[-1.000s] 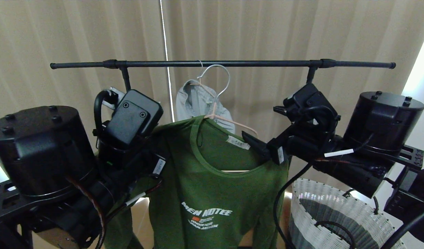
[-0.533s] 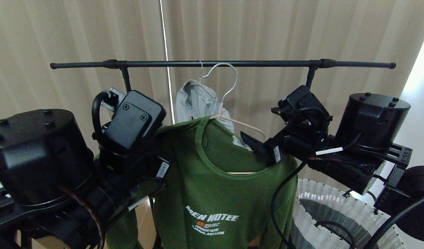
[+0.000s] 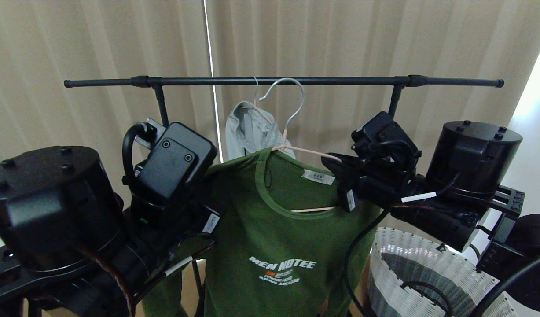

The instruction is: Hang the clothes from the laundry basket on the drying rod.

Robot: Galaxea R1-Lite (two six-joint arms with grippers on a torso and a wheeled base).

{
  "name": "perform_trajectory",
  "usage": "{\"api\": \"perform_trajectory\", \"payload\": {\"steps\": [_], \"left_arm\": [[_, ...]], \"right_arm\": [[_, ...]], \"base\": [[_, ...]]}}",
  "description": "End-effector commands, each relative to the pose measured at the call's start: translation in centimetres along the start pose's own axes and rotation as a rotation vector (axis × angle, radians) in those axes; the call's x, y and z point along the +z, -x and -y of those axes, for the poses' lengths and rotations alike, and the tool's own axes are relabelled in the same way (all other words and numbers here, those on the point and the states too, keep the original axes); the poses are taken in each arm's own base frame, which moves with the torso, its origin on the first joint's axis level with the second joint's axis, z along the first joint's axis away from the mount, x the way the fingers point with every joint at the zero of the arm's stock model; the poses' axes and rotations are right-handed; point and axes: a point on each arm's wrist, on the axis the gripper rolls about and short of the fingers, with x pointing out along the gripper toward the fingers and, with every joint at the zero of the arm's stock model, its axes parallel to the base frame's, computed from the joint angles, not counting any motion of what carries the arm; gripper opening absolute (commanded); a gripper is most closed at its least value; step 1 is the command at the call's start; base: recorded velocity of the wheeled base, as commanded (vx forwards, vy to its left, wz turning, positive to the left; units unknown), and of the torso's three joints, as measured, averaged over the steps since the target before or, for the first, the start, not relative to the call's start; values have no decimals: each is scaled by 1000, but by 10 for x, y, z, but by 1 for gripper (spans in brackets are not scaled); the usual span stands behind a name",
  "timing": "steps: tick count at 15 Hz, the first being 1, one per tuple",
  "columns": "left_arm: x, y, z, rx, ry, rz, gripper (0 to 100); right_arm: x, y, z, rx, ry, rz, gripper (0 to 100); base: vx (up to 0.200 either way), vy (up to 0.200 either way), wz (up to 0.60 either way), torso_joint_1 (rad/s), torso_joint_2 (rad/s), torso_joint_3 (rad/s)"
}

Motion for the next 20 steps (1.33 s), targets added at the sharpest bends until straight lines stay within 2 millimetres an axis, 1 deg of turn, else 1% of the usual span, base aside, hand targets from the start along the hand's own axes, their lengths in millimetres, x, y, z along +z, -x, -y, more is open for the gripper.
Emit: {"api": "perform_trajectory", "payload": {"steps": [1,7,8,10,12,14,15,16,17,19,20], "left_arm": [[0,0,0,3,-1,-3,0],[-5,2,2,-6,-10,-16,0],[-6,2,2,-7,-10,-18,100],[-6,5,0,-5,-7,-15,100],[-6,15,-3,-14,3,1,100],[-10,25,-8,-48,11,25,100],[-14,37,-14,-122,18,73,100],[-16,43,-17,-150,21,92,100],[-21,51,-20,-171,21,102,100],[-26,54,-23,-166,17,94,100],[-31,53,-24,-154,12,71,100]], "right_arm": [[0,1,0,-5,0,-3,0],[1,6,1,-6,0,2,0],[1,7,1,-6,0,2,0],[0,8,2,-11,0,0,0],[3,15,5,-23,-2,9,0],[1,22,15,-55,-6,5,0],[-1,26,24,-86,-8,0,0],[-1,29,29,-103,-10,-1,0],[-2,34,38,-136,-13,-3,0],[-2,41,45,-163,-17,1,0],[-2,48,50,-185,-20,5,0]], "base": [[0,0,0,0,0,0],[0,0,0,0,0,0],[0,0,0,0,0,0],[0,0,0,0,0,0],[0,0,0,0,0,0],[0,0,0,0,0,0],[0,0,0,0,0,0],[0,0,0,0,0,0],[0,0,0,0,0,0],[0,0,0,0,0,0],[0,0,0,0,0,0]]}}
